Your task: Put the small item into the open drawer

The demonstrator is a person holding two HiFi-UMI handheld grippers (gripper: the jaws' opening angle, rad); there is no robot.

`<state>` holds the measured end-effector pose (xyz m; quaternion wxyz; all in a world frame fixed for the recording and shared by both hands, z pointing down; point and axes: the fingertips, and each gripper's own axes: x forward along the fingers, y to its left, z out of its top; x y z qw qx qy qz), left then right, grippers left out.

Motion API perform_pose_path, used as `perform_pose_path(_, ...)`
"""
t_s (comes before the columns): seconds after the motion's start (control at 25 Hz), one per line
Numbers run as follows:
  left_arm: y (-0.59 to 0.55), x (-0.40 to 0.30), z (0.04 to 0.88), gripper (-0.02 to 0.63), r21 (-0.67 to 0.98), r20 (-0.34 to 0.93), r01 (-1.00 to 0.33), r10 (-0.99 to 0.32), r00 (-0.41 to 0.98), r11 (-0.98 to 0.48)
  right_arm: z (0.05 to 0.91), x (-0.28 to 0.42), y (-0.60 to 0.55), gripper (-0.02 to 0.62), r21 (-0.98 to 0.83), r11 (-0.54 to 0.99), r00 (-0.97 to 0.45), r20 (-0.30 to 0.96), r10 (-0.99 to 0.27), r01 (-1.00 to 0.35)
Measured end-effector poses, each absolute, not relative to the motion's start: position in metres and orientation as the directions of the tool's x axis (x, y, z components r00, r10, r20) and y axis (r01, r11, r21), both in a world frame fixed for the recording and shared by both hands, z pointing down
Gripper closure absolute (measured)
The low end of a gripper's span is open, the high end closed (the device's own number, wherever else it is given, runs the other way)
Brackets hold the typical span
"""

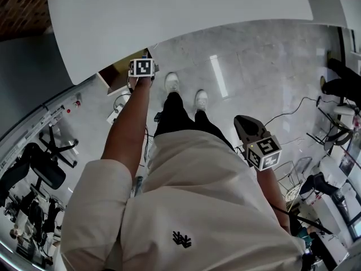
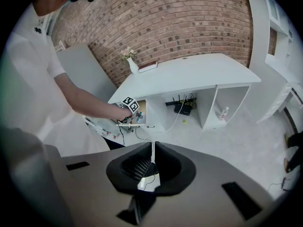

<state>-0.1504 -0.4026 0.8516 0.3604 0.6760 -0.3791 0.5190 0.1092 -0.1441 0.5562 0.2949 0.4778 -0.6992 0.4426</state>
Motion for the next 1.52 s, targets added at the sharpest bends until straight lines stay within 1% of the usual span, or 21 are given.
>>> perform_pose_path(0.16,-0.394,-0.142,0.858,0.498,0.152,0.968,-0.886,-0.115,0.222,-0.438,0.557,0.112,-0.139,0.551,-0.336,0.153,-0.370,0.839,-0.399,-0.929)
perform_pose_path(0.36,-0.400,-0.150,0.848,0.489,0.071,0.973,-0.877,-0.161,0.166,-0.476,0.556,0.115,-0.128,0.551,-0.338,0.154,-0.372,0.842,-0.391,-0.928)
perform_pose_path(0.48,-0.394,-0.137,0.854,0.465,0.136,0.964,-0.873,-0.141,0.225,-0.468,0.557,0.117,-0.127,0.551,-0.338,0.153,-0.371,0.841,-0.395,-0.929)
perform_pose_path(0.8,-0.382,-0.136,0.841,0.448,0.131,0.962,-0.872,-0.152,0.227,-0.471,0.557,0.117,-0.118,0.551,-0.354,0.176,-0.395,0.823,-0.409,-0.919)
perform_pose_path(1.24,-0.362,-0.149,0.817,0.440,0.109,0.953,-0.883,-0.206,0.224,-0.456,0.551,0.116,-0.121,0.551,-0.366,0.252,-0.443,0.784,-0.434,-0.896)
perform_pose_path(1.52,-0.338,-0.146,0.765,0.440,0.094,0.934,-0.886,-0.268,0.237,-0.454,0.533,0.121,-0.118,0.551,-0.369,0.331,-0.489,0.743,-0.456,-0.869)
